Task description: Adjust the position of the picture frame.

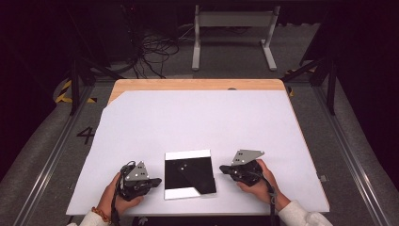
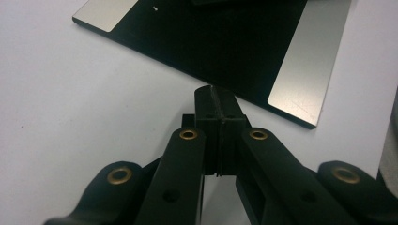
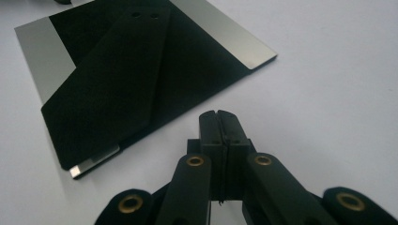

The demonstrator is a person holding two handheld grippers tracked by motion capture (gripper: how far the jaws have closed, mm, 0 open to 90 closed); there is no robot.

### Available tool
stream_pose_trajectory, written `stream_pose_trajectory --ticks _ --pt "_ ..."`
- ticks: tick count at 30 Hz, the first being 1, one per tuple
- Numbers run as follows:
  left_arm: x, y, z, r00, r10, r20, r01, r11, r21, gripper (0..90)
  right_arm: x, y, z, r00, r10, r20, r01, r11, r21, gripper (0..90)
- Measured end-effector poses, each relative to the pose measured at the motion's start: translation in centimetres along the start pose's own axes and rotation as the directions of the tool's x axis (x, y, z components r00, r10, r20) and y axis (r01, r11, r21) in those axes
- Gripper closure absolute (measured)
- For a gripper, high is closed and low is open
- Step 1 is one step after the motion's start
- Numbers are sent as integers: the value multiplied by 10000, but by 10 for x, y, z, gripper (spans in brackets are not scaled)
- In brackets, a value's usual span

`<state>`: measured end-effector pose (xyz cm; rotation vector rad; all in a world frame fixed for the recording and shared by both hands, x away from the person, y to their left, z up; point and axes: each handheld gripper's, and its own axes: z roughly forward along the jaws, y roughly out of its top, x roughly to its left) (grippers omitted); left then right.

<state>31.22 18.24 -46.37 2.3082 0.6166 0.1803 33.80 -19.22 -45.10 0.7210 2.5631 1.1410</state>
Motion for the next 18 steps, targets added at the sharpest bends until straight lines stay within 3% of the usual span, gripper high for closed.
stream_pose_trajectory --ticks 5,12,18 --pt "0 2 3 9999 76 72 -76 10000 -26 898 7 4 14 9994 -271 -192 276 9992 274 900" --pt "0 5 8 9996 151 232 -148 9998 -161 897 7 3 14 9994 -218 -255 225 9994 261 900" --pt "-3 10 11 9994 345 69 -344 9994 -79 897 5 2 13 9995 -218 -248 224 9995 233 900"
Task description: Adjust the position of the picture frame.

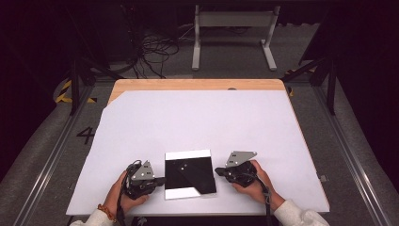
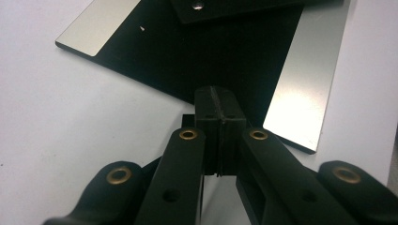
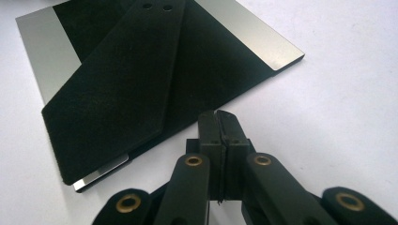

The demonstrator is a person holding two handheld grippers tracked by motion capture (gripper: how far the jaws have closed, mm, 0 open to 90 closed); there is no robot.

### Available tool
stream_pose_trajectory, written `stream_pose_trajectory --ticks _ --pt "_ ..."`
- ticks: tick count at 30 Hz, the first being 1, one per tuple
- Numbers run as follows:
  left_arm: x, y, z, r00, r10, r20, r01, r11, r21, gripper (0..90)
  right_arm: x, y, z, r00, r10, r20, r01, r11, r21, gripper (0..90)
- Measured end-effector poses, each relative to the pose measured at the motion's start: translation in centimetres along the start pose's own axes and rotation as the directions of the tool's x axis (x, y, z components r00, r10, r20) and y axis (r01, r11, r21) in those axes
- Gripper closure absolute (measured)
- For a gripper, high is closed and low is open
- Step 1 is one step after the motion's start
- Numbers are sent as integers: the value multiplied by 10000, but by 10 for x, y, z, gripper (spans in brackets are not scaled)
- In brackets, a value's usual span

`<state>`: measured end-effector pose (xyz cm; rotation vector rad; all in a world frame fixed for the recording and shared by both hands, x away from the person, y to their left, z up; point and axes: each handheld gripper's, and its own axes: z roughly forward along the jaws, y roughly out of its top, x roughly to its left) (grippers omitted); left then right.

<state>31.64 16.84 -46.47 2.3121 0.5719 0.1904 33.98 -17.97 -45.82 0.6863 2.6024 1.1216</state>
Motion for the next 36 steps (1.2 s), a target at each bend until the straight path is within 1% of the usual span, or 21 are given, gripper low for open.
stream_pose_trajectory --ticks 3,5,12,14,16,36 --pt "1 0 1 9999 -95 96 96 9999 -57 897 0 0 0 10000 87 -13 -87 10000 4 900" --pt "0 2 2 10000 -42 72 43 10000 -34 897 -1 0 0 9999 122 -4 -122 9999 8 900" --pt "0 5 6 9999 -47 122 48 10000 -80 897 -2 0 0 9998 177 -73 -177 9998 -17 900" --pt "0 6 7 9997 -113 209 115 9999 -97 897 -2 -1 0 9998 204 -60 -204 9998 -22 900" --pt "0 7 8 9997 -114 195 116 9999 -111 897 -2 -1 0 9996 280 -88 -280 9996 -35 900" --pt "-1 10 11 9996 -84 269 87 9999 -111 897 -4 -2 -1 9995 317 -60 -317 9995 -13 900"
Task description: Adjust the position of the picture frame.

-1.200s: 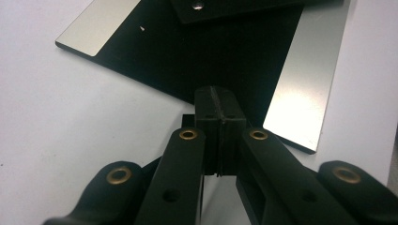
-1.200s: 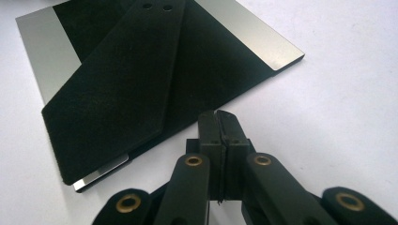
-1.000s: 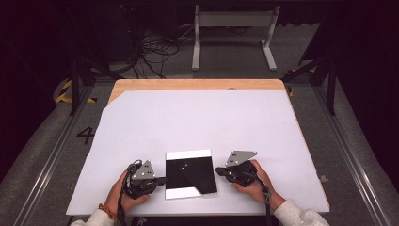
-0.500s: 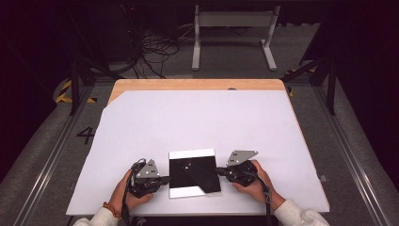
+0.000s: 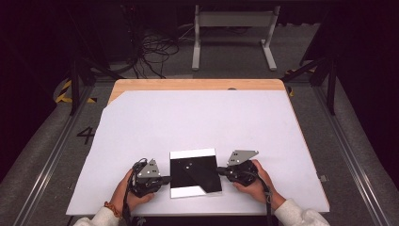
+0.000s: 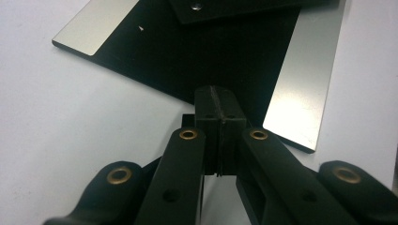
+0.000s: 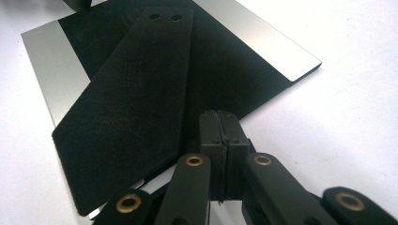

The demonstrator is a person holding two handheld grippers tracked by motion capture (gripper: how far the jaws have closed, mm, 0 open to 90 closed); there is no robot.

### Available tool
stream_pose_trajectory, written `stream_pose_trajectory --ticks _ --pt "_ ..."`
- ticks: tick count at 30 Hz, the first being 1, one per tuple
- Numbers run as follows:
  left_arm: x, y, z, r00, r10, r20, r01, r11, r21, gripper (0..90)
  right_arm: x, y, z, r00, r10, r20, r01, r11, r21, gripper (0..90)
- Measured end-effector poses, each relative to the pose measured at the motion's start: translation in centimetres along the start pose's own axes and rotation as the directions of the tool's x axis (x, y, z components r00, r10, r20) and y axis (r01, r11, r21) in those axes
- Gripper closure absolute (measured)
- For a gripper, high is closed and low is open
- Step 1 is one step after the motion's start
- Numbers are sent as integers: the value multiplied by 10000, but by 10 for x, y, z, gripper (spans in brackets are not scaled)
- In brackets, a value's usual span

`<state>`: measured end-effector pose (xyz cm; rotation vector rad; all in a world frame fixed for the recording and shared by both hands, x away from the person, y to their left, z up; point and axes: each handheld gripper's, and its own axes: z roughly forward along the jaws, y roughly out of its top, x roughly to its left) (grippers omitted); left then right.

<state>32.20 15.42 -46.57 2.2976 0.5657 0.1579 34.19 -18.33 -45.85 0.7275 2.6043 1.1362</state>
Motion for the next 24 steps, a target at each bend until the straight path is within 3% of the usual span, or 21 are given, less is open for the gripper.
stream_pose_trajectory --ticks 11,24 --pt "-2 2 2 9999 50 -125 -50 10000 11 898 -2 0 -1 10000 33 55 -33 10000 11 900" --pt "-1 6 6 10000 17 40 -17 10000 -55 897 -5 -2 -3 9998 132 162 -133 9999 5 900"
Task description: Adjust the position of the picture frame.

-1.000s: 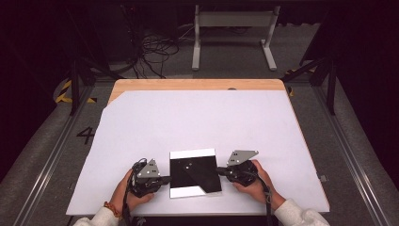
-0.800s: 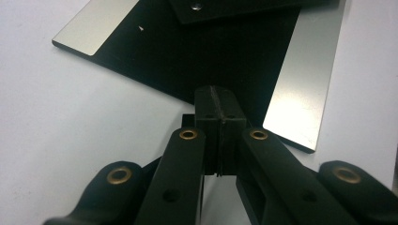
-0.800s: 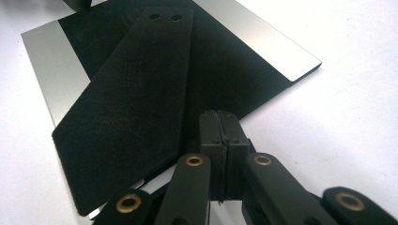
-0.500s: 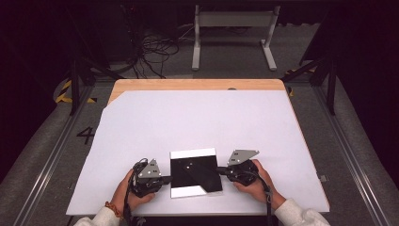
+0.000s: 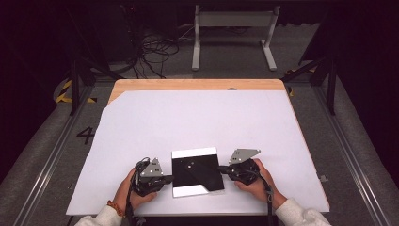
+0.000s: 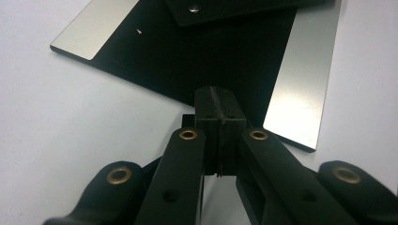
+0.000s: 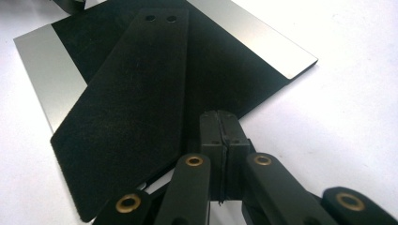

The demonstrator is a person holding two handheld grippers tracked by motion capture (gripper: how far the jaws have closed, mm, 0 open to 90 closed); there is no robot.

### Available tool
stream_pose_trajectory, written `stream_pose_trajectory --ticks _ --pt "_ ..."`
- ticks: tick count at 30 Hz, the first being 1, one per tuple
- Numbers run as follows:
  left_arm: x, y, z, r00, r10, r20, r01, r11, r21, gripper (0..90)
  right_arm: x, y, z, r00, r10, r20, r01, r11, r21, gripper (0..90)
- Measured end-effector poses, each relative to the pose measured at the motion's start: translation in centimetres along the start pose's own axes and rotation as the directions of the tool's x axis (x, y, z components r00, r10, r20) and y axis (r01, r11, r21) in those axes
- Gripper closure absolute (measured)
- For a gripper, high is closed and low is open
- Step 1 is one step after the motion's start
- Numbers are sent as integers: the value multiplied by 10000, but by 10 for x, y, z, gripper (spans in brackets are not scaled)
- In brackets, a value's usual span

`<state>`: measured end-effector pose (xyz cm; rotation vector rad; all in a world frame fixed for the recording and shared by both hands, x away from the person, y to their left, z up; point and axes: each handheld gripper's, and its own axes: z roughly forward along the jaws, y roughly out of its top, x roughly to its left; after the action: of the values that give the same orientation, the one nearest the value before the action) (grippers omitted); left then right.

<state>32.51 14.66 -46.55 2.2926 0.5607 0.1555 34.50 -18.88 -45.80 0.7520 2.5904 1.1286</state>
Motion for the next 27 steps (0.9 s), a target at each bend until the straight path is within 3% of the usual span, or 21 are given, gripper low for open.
stream_pose_trajectory --ticks 16,20,27 --pt "0 8 8 10000 74 -9 -74 10000 -24 897 -7 -4 -5 9996 205 173 -205 9998 8 900" --pt "2 9 11 9999 -126 63 127 9998 -177 898 -10 -5 -7 9996 223 197 -224 9997 10 900" --pt "-1 14 14 9998 38 -196 -41 9999 -146 898 -13 -7 -9 9993 279 241 -280 9996 37 900"
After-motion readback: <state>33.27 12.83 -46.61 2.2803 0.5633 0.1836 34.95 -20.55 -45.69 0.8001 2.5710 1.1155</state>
